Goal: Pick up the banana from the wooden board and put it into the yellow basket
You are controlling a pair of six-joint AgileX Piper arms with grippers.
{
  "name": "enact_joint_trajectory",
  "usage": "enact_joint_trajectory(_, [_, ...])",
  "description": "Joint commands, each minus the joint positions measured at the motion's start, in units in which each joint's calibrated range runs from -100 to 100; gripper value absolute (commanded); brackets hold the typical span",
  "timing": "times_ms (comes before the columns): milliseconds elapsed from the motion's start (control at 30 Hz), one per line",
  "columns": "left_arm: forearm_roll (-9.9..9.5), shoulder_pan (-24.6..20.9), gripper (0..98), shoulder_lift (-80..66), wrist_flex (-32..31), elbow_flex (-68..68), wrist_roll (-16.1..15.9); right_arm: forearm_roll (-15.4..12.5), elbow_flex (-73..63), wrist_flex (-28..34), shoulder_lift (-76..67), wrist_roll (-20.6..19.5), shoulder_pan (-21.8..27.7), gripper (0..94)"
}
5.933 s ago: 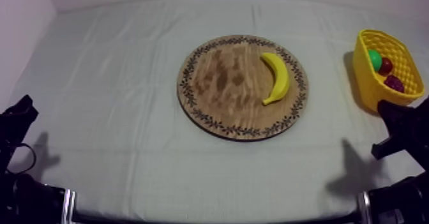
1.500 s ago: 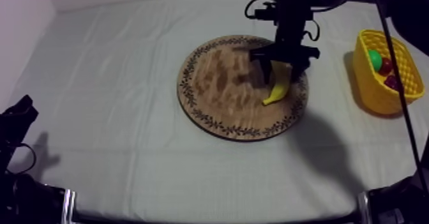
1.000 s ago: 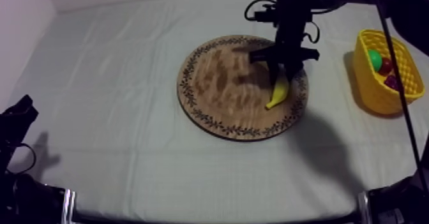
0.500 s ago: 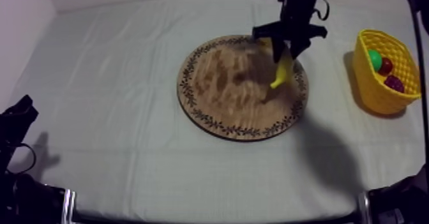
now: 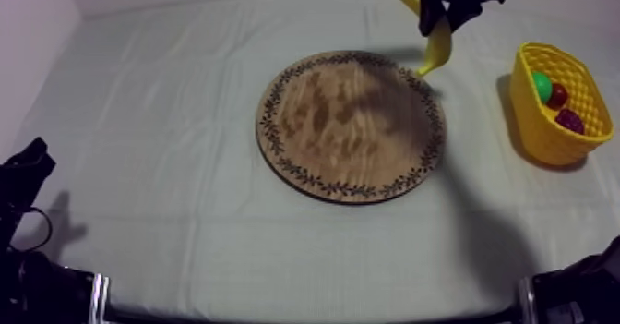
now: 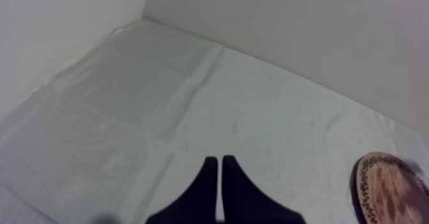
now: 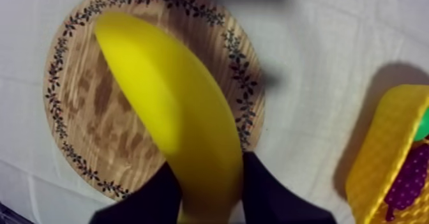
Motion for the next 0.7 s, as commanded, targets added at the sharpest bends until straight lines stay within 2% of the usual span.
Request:
enact_joint_trajectory(0, [-0.01, -0.02, 0.1, 0.02, -0.01, 0.03, 0.01, 0.12, 0.13, -0.12, -1.50, 0.21, 0.11, 22.3])
enact_joint_trajectory(333, [-0.01, -0.02, 0.1, 0.02, -0.01, 0.03, 0.01, 1.13, 2.18, 0.07, -6.37, 1.89, 2.11, 22.2])
enact_joint_trajectory(667, [-0.01, -0.02, 0.1, 0.02, -0.01, 0.03, 0.01, 3.55, 6.44, -0.42, -10.83, 6.44, 10.65, 22.8])
